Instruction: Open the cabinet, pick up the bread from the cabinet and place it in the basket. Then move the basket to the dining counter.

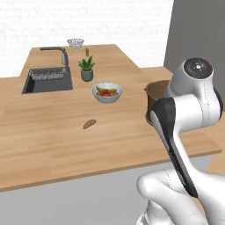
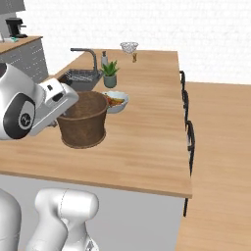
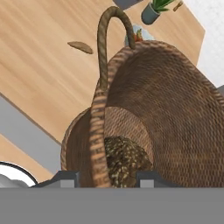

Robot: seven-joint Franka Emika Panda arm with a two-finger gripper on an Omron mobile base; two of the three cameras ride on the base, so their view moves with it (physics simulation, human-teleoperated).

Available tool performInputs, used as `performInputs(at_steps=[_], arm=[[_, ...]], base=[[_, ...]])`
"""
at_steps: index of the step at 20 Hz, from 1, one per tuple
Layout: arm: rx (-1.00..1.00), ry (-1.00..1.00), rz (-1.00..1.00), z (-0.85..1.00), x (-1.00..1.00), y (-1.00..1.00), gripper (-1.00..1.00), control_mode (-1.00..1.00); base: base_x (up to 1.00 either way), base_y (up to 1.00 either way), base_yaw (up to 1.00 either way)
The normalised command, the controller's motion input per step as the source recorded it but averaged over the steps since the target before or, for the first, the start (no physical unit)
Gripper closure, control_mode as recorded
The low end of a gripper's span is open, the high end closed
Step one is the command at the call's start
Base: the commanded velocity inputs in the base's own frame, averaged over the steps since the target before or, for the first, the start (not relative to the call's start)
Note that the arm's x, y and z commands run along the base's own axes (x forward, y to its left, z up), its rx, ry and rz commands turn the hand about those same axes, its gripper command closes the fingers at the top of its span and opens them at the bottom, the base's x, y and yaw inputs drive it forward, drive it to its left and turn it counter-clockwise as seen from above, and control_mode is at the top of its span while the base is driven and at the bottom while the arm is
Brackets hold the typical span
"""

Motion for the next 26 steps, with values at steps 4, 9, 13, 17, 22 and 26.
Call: performInputs(at_steps=[4, 9, 13, 17, 22, 26], arm=[[0.00, 0.00, 0.00, 0.00, 0.00, 0.00, 1.00, 1.00], [0.07, -0.01, 0.00, -0.27, 0.45, -0.13, 1.00, -1.00], [0.12, 0.00, 0.00, -0.71, 1.00, -0.18, 1.00, -1.00], [0.03, 0.01, 0.00, -0.75, 1.00, -0.04, 1.00, -1.00], [0.01, 0.01, 0.00, -0.78, 1.00, 0.00, 1.00, -1.00], [0.00, 0.00, 0.00, -0.83, 0.92, 0.00, 1.00, -1.00]], base=[[0.19, -0.33, 0.00], [0.09, -0.12, -0.01], [0.00, 0.00, 0.00], [0.00, 0.00, 0.00], [0.00, 0.00, 0.00], [0.00, 0.00, 0.00]])
